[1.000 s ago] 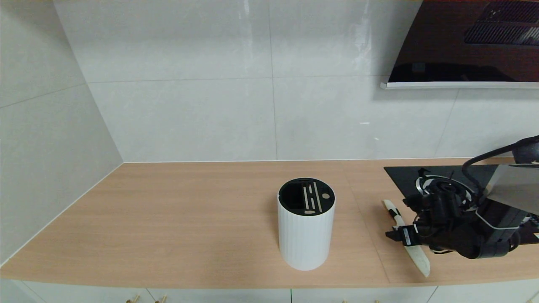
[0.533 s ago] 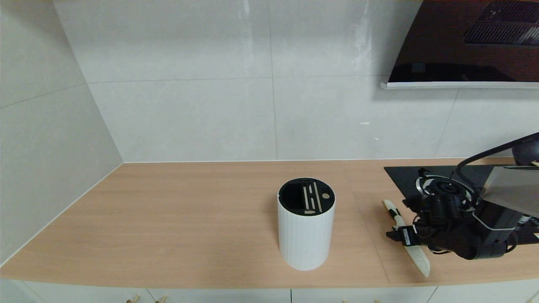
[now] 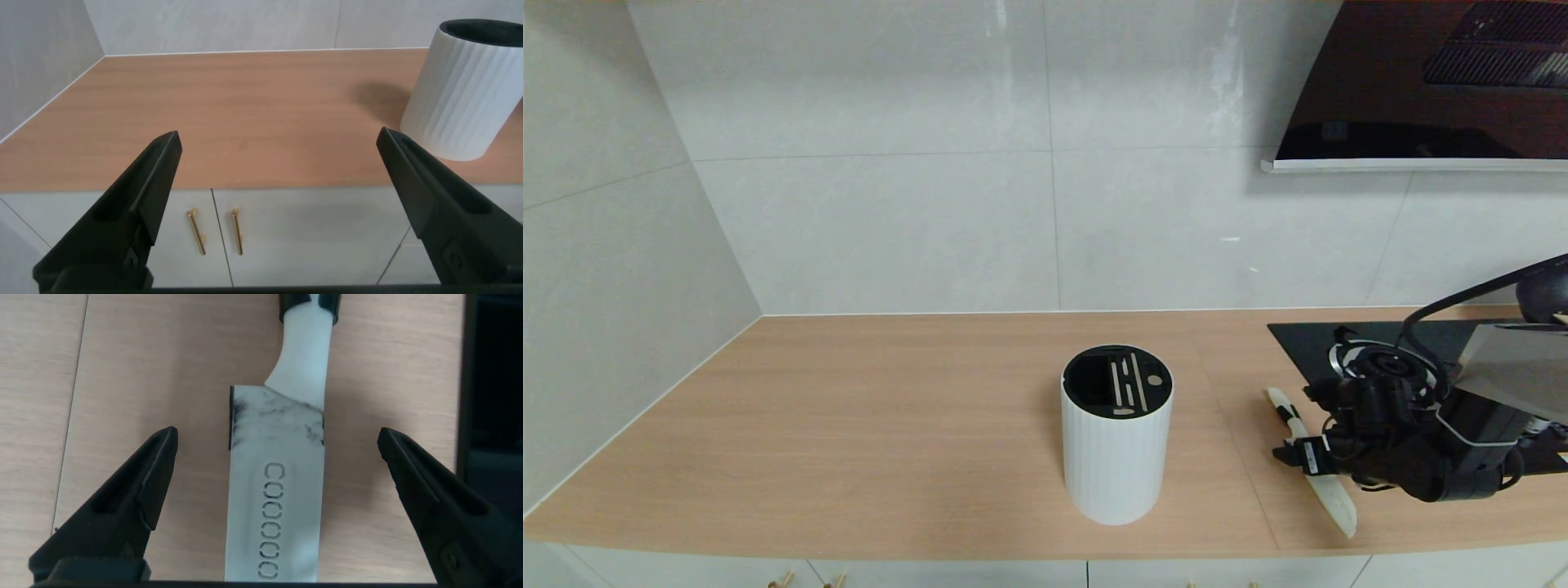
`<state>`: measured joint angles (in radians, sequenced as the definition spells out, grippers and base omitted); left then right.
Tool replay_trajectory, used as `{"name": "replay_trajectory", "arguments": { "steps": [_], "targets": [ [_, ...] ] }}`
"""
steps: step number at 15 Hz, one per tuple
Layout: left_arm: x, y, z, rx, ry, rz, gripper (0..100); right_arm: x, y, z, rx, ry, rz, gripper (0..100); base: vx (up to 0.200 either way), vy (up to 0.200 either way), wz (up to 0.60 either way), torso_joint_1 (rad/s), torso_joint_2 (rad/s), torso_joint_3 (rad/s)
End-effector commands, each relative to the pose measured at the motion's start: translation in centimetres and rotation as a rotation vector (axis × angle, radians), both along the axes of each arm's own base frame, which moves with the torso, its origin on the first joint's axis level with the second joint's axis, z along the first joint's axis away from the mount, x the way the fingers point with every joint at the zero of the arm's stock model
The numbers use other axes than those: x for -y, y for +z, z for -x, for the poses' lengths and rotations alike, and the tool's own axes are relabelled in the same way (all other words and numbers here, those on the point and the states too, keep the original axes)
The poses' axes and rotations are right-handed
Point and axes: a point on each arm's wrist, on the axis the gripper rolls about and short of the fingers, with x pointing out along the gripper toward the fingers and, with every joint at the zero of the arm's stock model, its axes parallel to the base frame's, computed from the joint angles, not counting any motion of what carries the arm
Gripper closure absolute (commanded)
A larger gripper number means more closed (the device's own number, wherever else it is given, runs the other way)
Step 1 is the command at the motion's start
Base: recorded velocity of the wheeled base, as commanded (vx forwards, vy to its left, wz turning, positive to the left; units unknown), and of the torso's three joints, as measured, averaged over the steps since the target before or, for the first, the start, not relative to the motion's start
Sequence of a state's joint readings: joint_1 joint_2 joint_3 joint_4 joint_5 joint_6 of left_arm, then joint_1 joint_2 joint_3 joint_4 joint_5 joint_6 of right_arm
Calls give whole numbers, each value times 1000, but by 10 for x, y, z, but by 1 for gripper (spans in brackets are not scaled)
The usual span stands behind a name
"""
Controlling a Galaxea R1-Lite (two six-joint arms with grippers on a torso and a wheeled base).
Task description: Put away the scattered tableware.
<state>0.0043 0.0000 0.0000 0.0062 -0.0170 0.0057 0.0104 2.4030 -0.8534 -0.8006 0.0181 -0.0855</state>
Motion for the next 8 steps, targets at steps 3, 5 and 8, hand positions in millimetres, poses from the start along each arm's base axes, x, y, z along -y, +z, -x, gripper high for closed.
{"name": "replay_trajectory", "arguments": {
  "steps": [3, 5, 8],
  "targets": [
    [0, 0, 0, 0, 0, 0, 0, 0, 0, -2, 5, 1, 0, 0, 0, 0, 0, 0, 0, 0],
    [0, 0, 0, 0, 0, 0, 0, -1, -1, -3, 3, 2, 0, 100, 0, 0, 0, 0, 0, 0],
    [0, 0, 0, 0, 0, 0, 0, -1, -7, -2, -10, 0, 2, 100, 0, 0, 0, 0, 0, 0]
  ]
}}
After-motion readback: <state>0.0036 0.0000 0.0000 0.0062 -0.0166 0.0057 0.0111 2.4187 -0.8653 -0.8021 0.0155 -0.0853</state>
